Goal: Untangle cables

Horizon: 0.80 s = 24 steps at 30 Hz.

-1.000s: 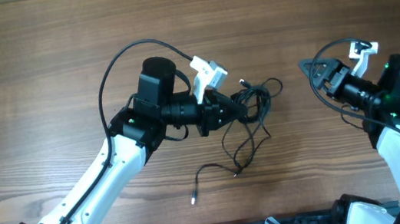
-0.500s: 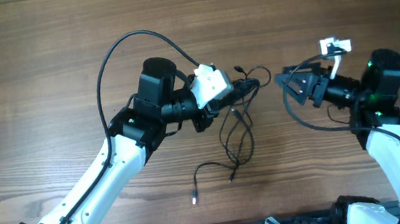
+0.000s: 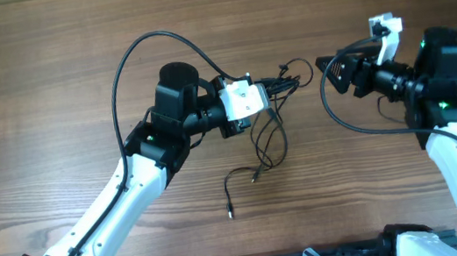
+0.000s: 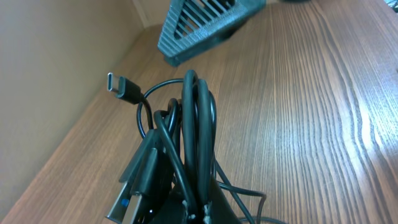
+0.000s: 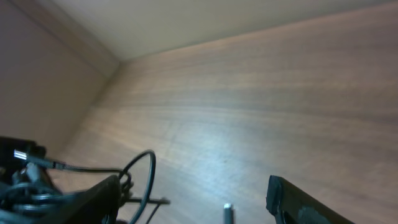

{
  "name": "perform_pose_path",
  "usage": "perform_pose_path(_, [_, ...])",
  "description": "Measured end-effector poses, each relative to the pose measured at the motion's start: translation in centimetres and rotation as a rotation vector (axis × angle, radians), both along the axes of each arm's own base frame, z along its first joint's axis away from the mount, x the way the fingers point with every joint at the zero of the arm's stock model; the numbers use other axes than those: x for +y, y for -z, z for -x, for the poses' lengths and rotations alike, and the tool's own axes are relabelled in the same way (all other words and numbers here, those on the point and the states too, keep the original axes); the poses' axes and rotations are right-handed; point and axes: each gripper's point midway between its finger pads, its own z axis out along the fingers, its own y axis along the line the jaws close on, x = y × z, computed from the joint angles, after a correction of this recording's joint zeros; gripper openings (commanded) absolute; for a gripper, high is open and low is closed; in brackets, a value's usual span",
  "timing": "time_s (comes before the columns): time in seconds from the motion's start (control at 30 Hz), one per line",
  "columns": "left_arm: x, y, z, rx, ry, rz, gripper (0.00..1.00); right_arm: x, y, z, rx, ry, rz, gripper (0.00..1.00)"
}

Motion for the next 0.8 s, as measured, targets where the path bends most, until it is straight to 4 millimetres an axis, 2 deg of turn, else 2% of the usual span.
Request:
perform_pose_path(0.07, [0.0,0.0,0.0,-0.004,0.001,-0.001,0.04,0.2,-0.6,-0.3,-0.011,-0.001,0.04,0.76])
perform_pose_path(0.17, [0.0,0.0,0.0,-0.008,0.001,-0.004,0.04,1.5,-0.7,-0.2,-0.017,-0.023,0.09,0.76])
perform_pose_path(0.3, [0.0,0.0,0.0,-0.011,0.001,-0.005,0.04,3.3,1.4,0.3,0.037,-0.017,0.201,0.75])
perform_pose_path(0.43, [0.0,0.0,0.0,-0.011,0.004,-0.004,0.04,3.1,2.9,0.0,0.059,0.07,0.338,0.75])
perform_pose_path(0.6, [-0.2,-0.1,0.5,-0.008,0.032,0.006,0.04,1.1,4.5,-0.9,0.095,0.179,0.444,0.76])
perform_pose_path(0.73, [-0.5,0.0,1.3,0.017,0.07,0.012,0.04,0.6,6.9,-1.7,0.152,0.198,0.47,0.85])
perform_pose_path(0.8, [-0.6,0.4,2.0,0.047,0.09,0.006,0.04,0.5,7.3,-2.3,0.158,0.219,0.462,0.87])
